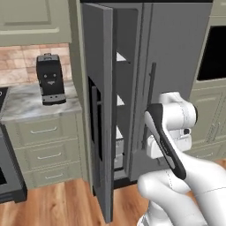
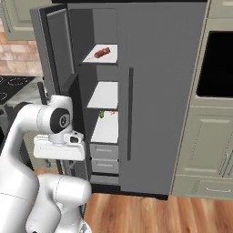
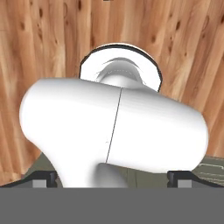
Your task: Store the kebab skewer in the freezer for long-term storage. Close the freezer door after placing the cooked food.
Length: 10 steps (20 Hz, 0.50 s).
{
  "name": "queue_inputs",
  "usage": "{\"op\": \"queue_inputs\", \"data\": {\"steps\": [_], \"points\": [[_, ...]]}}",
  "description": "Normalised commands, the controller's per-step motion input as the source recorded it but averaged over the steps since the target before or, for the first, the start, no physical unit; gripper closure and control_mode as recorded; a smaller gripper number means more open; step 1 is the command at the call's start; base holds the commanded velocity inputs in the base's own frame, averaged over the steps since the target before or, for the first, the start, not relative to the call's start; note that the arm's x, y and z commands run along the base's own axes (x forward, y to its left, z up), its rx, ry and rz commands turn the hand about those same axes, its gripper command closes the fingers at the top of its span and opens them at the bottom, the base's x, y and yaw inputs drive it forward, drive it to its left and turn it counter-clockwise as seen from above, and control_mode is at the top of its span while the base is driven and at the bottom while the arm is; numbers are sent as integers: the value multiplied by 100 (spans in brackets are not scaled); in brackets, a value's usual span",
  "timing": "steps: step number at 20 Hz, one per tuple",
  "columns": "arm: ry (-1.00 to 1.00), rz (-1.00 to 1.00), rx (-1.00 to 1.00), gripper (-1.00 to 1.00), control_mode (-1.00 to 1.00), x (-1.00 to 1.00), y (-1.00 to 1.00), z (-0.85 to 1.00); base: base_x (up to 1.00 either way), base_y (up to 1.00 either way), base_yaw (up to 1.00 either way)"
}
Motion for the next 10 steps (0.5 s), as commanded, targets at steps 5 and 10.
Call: {"op": "queue_inputs", "data": {"steps": [5,10], "points": [[0,0,0,-100,100,0,0,0,0,34,-7],[0,0,0,-100,100,0,0,0,9,19,-5]]}}
